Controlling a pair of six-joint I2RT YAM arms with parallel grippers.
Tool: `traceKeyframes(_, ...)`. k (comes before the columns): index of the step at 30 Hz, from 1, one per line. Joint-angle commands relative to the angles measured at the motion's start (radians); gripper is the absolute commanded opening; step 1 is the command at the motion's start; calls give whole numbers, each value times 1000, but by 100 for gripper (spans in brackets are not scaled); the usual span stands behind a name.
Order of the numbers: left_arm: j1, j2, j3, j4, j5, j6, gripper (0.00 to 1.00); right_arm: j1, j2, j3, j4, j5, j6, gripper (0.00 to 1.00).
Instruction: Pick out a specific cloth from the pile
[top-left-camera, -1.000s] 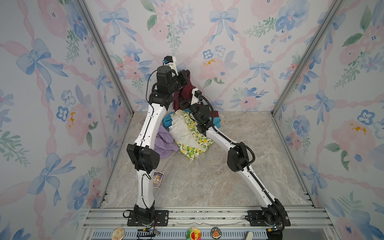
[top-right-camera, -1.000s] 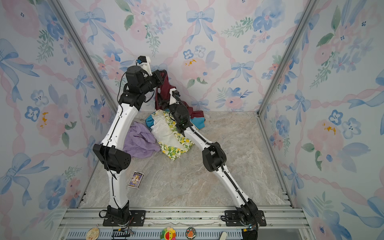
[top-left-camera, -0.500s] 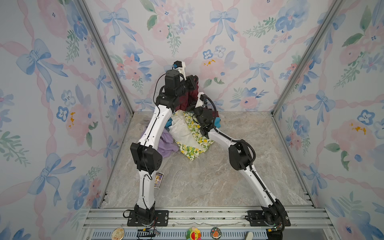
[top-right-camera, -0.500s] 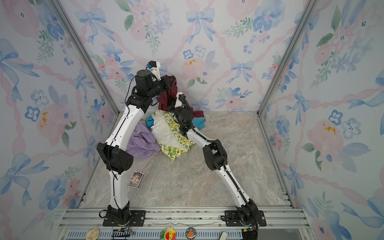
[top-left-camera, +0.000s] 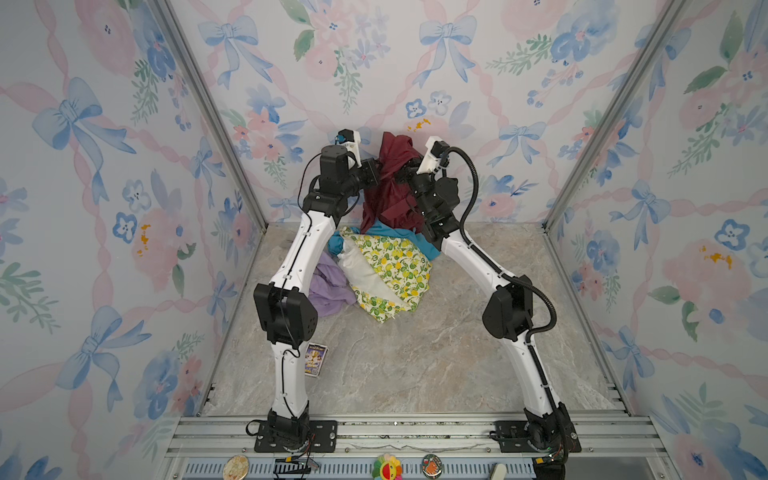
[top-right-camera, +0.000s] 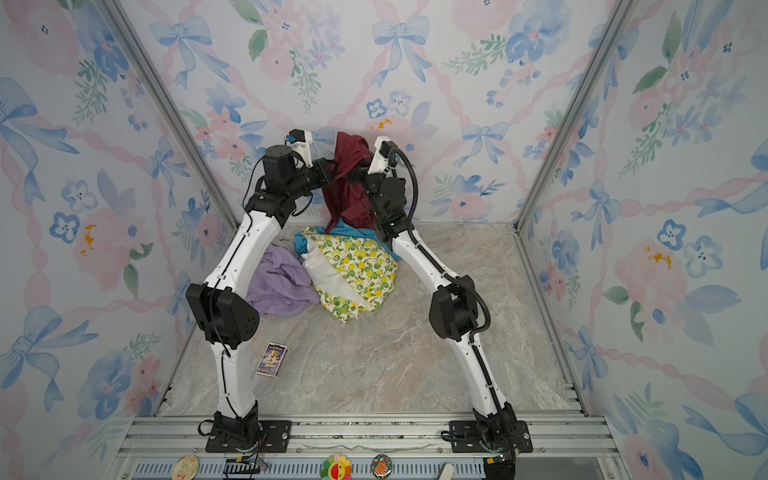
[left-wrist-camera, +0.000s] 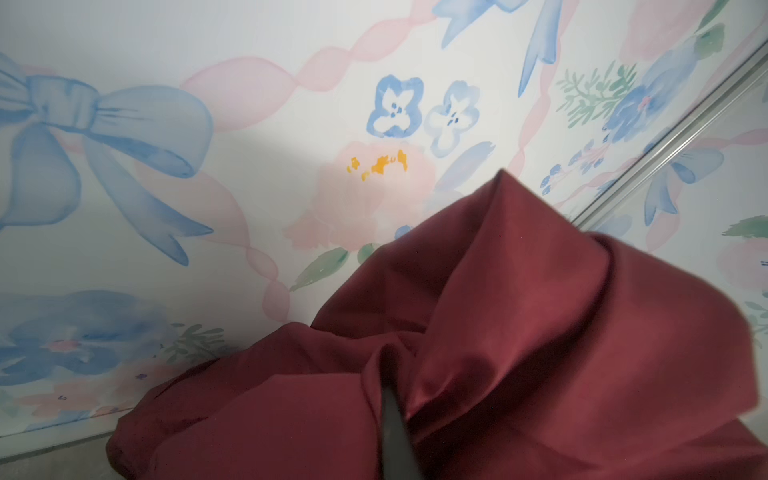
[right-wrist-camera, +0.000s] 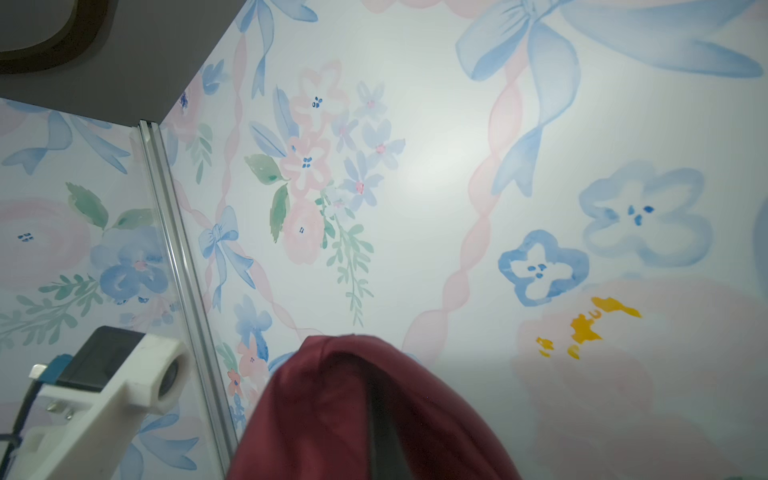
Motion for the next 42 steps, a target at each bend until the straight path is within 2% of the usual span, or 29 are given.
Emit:
traceKeyframes(1,11,-15,-27,-4,17,67,16,-24,-92,83,-74,-22,-30,0)
traceKeyframes(6,-8,-15,-39,-4,28,143,39,-59,-124,155,-187,-39,-40,0)
traceKeyframes(11,-36,-29,-74,-1,27,243,61,-101,-186,153,-275,-57,-37,0)
traceKeyframes(15,-71,-56,-160,53,12,322,68,-127,-231,148,-359,-66,-31,0)
traceKeyframes(21,-101,-147,-389,239,5,361,81,-166,-298,140,-456,-80,-35,0)
traceKeyframes(27,-107,-230,-583,410,19,368,84,-202,-360,155,-528,-84,-51,0)
traceKeyframes(42,-134,-304,-731,457,49,378,84,-310,-538,162,-645,-65,-84,0)
